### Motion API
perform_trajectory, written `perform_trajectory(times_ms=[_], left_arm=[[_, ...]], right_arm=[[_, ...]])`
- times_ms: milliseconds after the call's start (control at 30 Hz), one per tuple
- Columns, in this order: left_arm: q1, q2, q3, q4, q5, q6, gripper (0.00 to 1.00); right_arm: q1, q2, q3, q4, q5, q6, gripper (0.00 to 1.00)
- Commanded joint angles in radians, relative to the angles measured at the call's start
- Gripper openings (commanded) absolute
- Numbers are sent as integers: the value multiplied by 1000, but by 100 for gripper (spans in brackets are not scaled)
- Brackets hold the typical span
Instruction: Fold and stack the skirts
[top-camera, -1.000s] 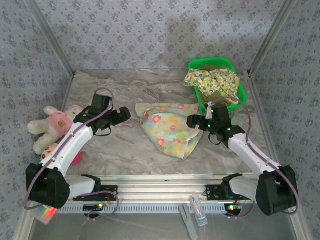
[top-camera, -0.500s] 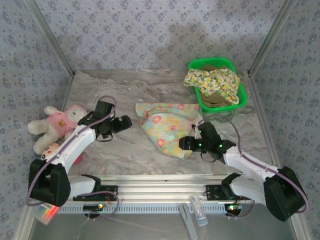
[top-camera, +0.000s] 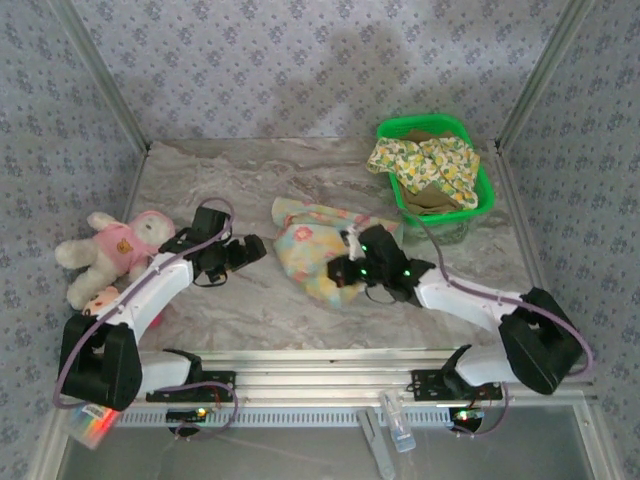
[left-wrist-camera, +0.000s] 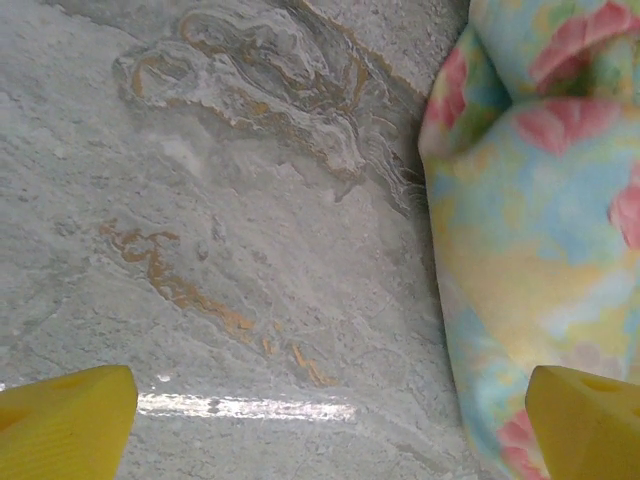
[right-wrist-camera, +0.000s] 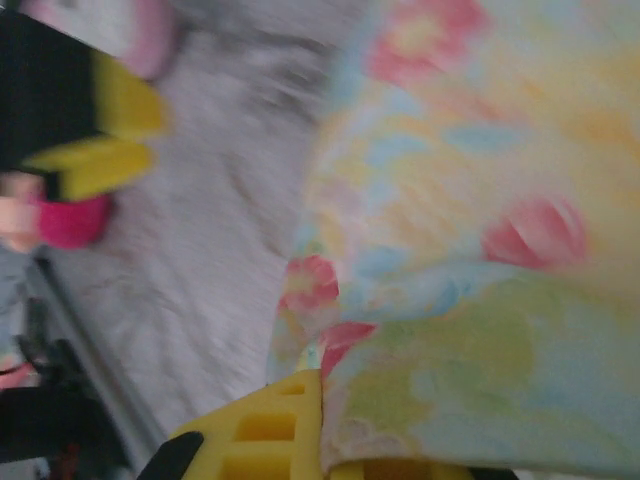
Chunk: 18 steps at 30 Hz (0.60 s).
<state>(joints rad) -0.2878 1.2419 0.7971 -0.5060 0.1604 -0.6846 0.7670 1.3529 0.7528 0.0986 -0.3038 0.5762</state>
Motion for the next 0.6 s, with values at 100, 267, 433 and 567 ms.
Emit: perform_trajectory(times_ms=[100, 267, 433, 567], left_arm=[[139, -159, 102, -132, -91, 70, 100], [184, -188, 213, -236, -103, 158, 100], [141, -65, 220, -183, 41, 164, 100], [48, 72, 250, -180, 32, 169, 100]], right_arm=[[72, 25, 273, 19, -55, -21, 0], [-56, -71, 170, -24, -57, 4, 0], [-285, 4, 45, -126, -114, -85, 1], [-411, 119, 64, -142, -102, -54, 13]])
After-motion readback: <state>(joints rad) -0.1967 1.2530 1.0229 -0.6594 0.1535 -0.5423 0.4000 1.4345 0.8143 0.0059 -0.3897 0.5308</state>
